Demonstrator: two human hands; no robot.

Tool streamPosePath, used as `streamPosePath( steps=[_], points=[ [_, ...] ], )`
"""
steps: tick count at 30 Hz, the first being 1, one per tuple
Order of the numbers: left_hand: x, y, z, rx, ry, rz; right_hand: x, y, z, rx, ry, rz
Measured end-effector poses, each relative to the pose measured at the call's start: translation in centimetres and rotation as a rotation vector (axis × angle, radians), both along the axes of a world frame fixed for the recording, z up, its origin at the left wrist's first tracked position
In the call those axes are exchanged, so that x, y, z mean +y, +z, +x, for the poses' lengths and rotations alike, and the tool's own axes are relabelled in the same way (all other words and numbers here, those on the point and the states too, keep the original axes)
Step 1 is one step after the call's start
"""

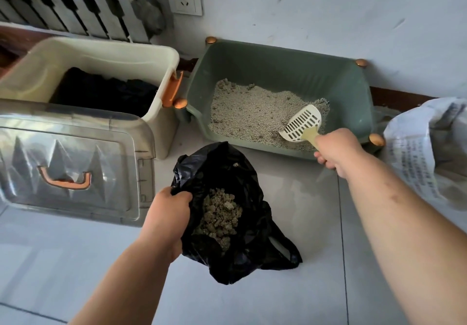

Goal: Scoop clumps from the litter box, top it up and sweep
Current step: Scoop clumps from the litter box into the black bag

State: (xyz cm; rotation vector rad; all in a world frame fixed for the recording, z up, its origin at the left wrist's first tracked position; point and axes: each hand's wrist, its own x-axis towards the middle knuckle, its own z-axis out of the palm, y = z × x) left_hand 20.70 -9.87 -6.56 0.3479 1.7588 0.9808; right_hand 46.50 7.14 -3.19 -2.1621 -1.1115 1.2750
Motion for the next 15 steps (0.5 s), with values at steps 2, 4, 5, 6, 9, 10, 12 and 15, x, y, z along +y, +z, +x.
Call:
streamPosePath(
  steps=[2, 4, 5, 6, 9, 10, 12, 15],
  points=[
    [-0.1, 0.0, 0.0, 0.001, 0.004, -0.003, 0.0, 0.1, 0.3, -0.013, 0.025, 0.008],
    [0.0, 0.1, 0.1, 0.010, 0.000, -0.004, 0.3, 0.1, 0.7, -0.097, 0.104, 0.024],
    [0.1, 0.1, 0.1, 0.014, -0.001, -0.004, 0.5, 0.2, 0.7, -0.139, 0.139, 0.021],
    [0.1, 0.2, 0.1, 0.023, 0.004, -0.004, 0.7, 0.4, 0.7, -0.173, 0.168, 0.015],
    [0.3, 0.3, 0.2, 0.019, 0.016, -0.008, 1.5, 1.1, 0.0, -0.156, 0.243, -0.025],
    [0.4, 0.2, 0.3, 0.023, 0.020, -0.013, 1.7, 1.2, -0.3, -0.118, 0.249, -0.049],
    [0.4, 0.3, 0.7, 0.019, 0.022, -0.021, 2.1, 0.9, -1.0, -0.054, 0.247, -0.100],
    [0.6, 0.6, 1.1, 0.009, 0.018, -0.024, 2.3, -0.6, -2.1, 0.081, 0.222, -0.184]
  ],
)
